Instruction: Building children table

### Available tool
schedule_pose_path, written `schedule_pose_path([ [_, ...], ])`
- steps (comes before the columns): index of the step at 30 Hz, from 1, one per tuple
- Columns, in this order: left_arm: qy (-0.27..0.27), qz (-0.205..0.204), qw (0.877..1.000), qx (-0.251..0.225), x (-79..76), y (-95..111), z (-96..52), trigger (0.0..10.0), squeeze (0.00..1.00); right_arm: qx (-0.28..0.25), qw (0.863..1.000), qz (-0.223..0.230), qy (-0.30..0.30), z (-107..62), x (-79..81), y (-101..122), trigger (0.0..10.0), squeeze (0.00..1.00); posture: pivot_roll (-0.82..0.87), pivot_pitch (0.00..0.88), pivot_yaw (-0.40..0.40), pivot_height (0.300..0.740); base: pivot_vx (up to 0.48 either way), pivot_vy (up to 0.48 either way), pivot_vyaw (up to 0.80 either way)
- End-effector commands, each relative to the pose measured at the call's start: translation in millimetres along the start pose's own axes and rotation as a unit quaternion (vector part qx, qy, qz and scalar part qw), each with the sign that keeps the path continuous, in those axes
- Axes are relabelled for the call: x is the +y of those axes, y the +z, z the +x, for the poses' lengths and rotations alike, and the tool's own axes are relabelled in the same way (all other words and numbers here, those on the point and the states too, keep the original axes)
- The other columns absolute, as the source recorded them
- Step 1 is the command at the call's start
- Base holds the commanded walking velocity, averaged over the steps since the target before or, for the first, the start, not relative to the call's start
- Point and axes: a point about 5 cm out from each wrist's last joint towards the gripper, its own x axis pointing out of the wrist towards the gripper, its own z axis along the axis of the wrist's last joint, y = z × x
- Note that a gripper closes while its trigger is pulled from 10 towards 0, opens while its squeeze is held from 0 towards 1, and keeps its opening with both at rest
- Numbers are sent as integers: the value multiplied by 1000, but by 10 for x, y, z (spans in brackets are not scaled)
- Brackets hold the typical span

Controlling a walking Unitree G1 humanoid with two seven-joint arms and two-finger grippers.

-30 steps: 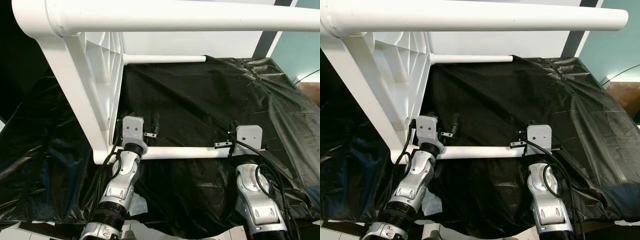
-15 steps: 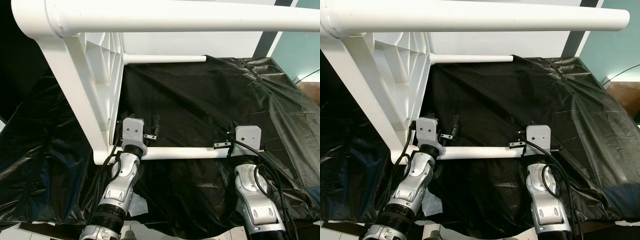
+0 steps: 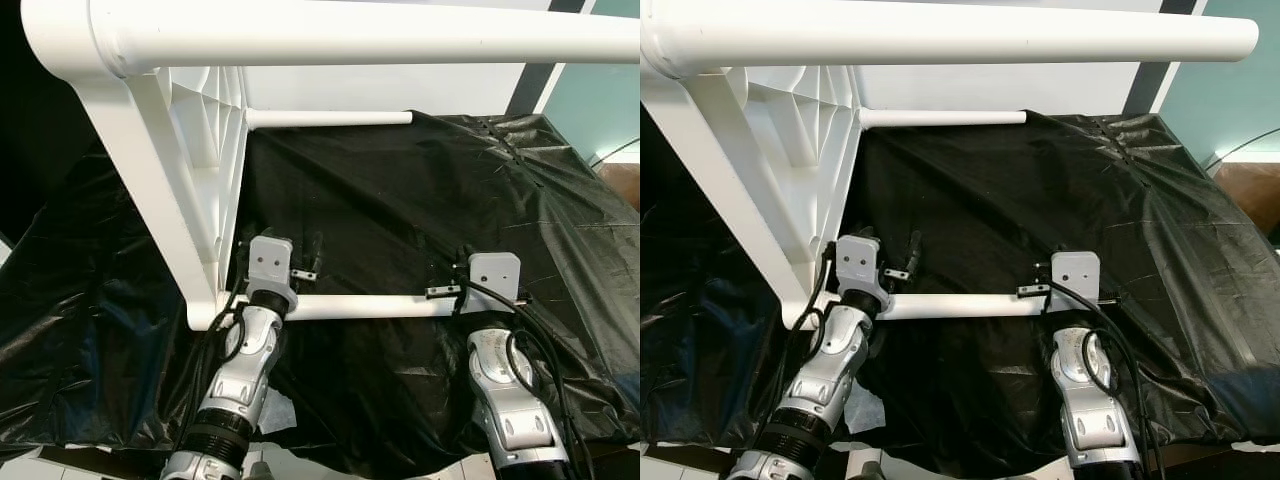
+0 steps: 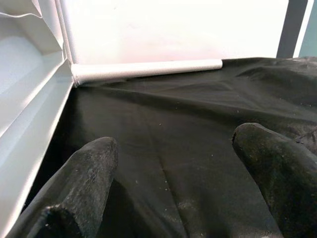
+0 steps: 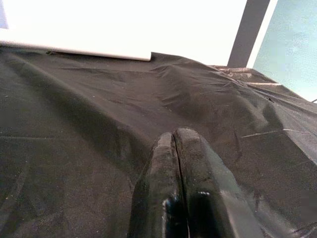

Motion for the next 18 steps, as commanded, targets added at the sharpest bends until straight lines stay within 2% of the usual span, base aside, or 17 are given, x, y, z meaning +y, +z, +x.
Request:
schedule_pose_path([
  [1, -29, 7, 1000, 4, -32, -5, -18, 10000, 0, 9, 1000, 3, 0, 8, 11, -27, 10000, 0, -39, 18, 9, 740, 0, 0, 0],
  [13, -30, 11, 999, 4, -28, -7, -27, 10000, 0, 9, 1000, 5, 3, 17, 37, -31, 10000, 0, -33, 16, 11, 740, 0, 0, 0],
  [18, -30, 12, 999, 5, -24, -10, -34, 10000, 0, 10, 1000, 5, 5, 19, 44, -37, 10000, 0, -28, 15, 11, 740, -283, 0, 0],
])
